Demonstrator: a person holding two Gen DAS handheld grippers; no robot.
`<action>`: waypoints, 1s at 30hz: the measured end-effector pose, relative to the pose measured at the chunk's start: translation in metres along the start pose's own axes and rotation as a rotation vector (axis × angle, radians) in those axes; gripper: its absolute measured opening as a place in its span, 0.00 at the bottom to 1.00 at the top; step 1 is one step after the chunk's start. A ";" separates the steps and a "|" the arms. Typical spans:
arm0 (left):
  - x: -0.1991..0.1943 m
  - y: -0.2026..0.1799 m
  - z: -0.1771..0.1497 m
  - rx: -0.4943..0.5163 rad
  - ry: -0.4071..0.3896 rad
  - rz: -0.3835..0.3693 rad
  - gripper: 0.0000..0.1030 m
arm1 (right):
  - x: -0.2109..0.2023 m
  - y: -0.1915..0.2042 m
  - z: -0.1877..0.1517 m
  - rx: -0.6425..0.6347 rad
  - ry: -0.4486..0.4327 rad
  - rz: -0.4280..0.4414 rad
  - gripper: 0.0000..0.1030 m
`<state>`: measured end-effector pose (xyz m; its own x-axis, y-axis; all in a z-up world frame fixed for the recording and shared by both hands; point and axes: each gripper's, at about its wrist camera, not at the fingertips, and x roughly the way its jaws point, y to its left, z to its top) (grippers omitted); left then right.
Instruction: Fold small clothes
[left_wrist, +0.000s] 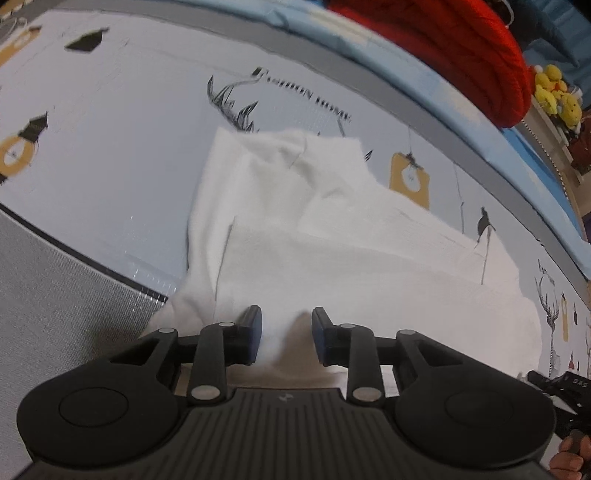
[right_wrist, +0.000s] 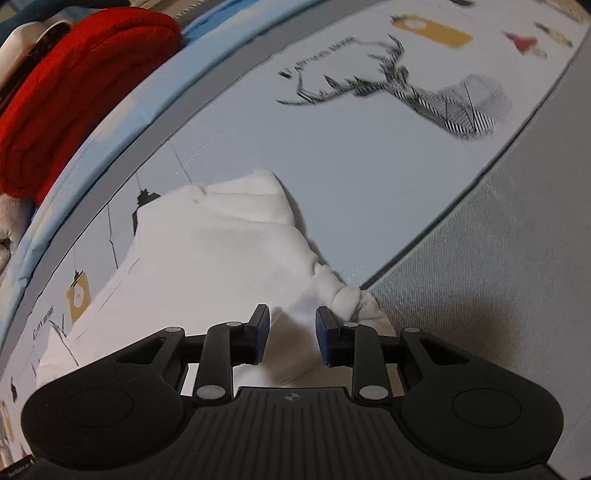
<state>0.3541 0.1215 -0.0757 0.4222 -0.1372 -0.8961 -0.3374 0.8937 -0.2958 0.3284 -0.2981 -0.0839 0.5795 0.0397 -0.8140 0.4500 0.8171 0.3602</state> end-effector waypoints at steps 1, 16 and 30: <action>0.000 0.000 0.000 0.003 -0.003 0.002 0.32 | -0.004 0.003 0.001 -0.013 -0.024 0.014 0.28; -0.004 -0.012 0.007 0.133 -0.054 0.018 0.35 | 0.000 0.022 0.009 -0.143 -0.040 0.029 0.30; -0.076 -0.046 -0.006 0.338 -0.251 -0.008 0.35 | -0.083 0.053 0.020 -0.348 -0.294 0.076 0.32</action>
<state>0.3326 0.0887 0.0042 0.6295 -0.0735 -0.7735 -0.0559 0.9886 -0.1395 0.3180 -0.2693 0.0119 0.7927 -0.0163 -0.6095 0.1728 0.9646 0.1990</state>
